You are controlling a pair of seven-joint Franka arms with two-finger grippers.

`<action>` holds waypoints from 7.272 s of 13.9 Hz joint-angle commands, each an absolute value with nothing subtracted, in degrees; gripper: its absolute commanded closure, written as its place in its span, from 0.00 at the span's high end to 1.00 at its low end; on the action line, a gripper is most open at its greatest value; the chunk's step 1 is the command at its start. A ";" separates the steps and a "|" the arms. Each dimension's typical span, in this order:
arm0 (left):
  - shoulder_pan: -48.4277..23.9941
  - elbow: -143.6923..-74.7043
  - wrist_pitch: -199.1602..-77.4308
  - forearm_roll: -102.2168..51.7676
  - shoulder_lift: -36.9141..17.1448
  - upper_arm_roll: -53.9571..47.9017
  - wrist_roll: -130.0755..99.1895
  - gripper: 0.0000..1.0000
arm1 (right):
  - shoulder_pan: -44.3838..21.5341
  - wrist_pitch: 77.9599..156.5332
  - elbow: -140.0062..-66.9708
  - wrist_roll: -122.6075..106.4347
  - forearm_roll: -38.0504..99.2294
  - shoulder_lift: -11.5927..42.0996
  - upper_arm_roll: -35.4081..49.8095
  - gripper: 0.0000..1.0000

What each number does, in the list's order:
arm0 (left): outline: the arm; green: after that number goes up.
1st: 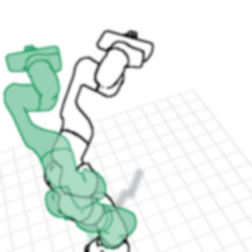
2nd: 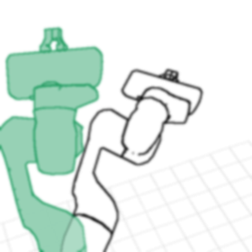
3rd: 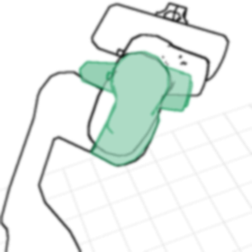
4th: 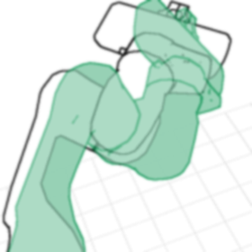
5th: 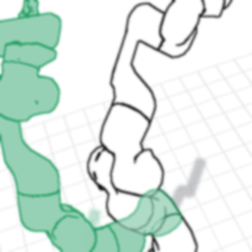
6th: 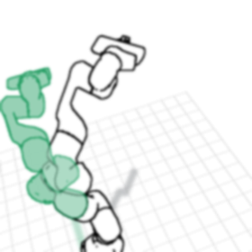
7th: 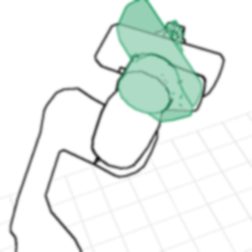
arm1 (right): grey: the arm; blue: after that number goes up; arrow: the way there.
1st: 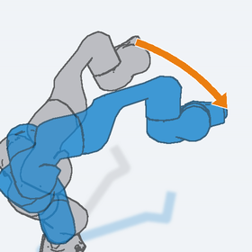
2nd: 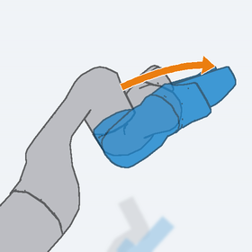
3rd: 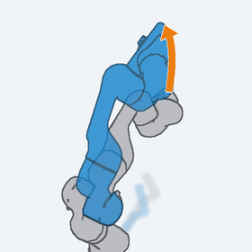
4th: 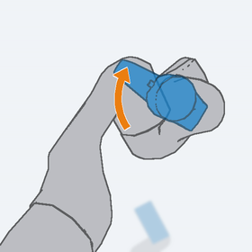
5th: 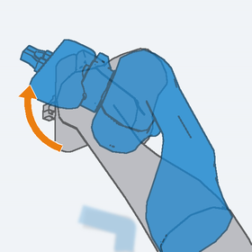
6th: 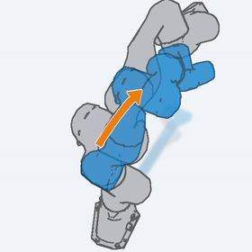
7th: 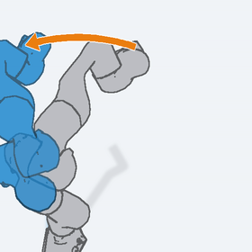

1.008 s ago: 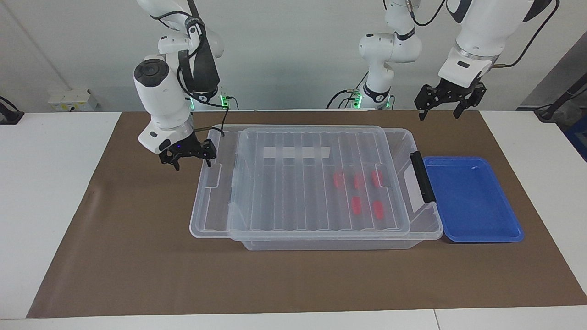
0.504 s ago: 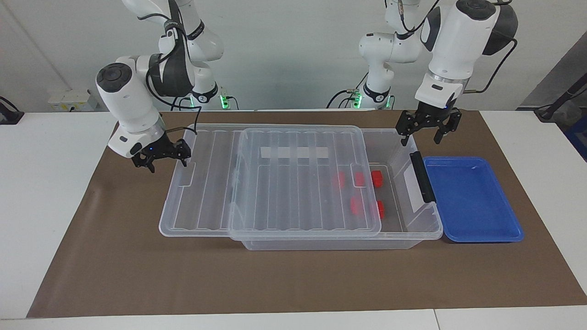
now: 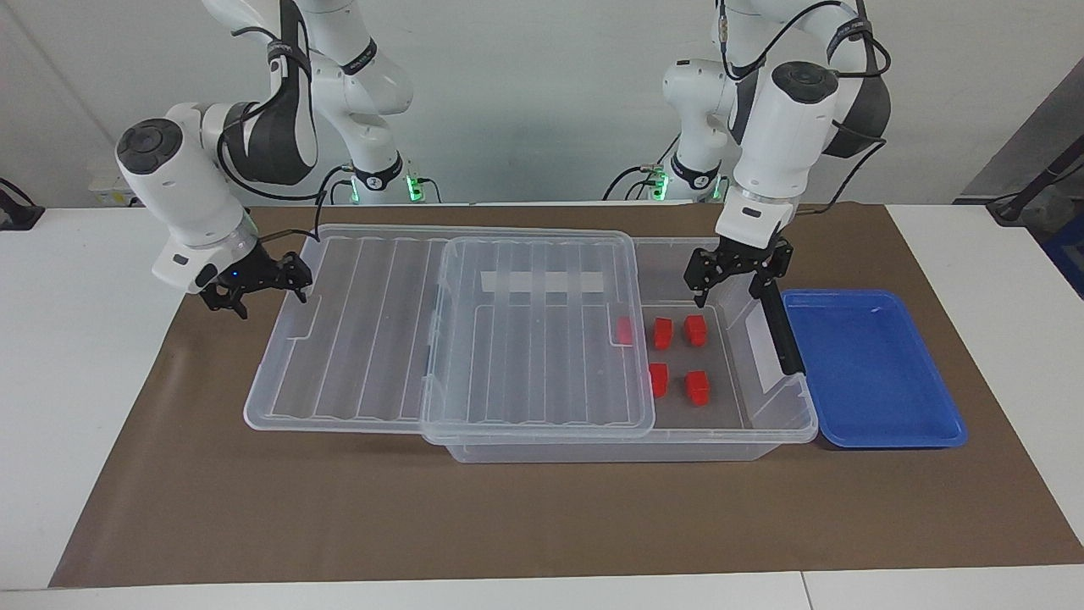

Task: Place red block in blue tray from box
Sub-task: 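Reach the left gripper into the box while the right gripper draws back, then grasp the red block nearest the blue tray with the left gripper, then lift the red block and carry it over the blue tray, then lower the red block into the blue tray and open the left gripper, then move the right gripper to the far edge of the clear lid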

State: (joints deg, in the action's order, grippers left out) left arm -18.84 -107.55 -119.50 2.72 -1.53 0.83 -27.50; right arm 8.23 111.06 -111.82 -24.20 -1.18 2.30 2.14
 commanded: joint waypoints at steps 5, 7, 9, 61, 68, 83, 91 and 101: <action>-20.13 -113.28 -128.93 3.08 -3.60 1.41 -31.75 1.00 | 9.05 109.43 -111.53 -26.46 -0.97 1.32 2.72 1.00; -19.95 -114.87 -131.20 3.08 -3.95 1.58 -28.92 1.00 | 8.44 107.50 -109.87 -24.53 -0.97 0.97 2.99 1.00; -19.95 -114.79 -132.97 5.43 -5.71 1.67 -28.74 1.00 | 6.68 104.43 -108.03 -20.76 -0.97 -0.08 3.08 1.00; -6.88 -88.77 -91.06 -1.67 -6.33 2.81 -5.59 0.00 | 0.18 88.42 -91.40 8.53 -1.23 -1.76 -0.09 1.00; 2.81 -101.39 -102.18 -1.32 -1.60 3.16 11.42 0.00 | 0.17 88.59 -92.02 8.17 -0.97 -2.02 -0.26 0.78; 8.35 -120.50 -131.56 -1.41 -4.73 3.08 20.66 0.00 | 0.26 107.64 -93.69 4.59 2.02 7.81 -8.69 0.00; 10.37 -122.07 -141.32 -1.41 -10.63 3.08 15.38 0.00 | 0.53 114.34 -90.18 0.70 3.25 17.23 -9.05 0.00; 6.70 -121.91 -148.18 -1.41 -13.00 3.16 8.90 0.00 | -0.53 114.61 -90.26 -3.08 4.31 17.05 -5.72 0.00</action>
State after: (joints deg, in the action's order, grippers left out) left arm 9.65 -121.30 -145.13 -1.89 -11.73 3.05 13.05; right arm -0.58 114.55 -91.06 -1.58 3.39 16.69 -6.72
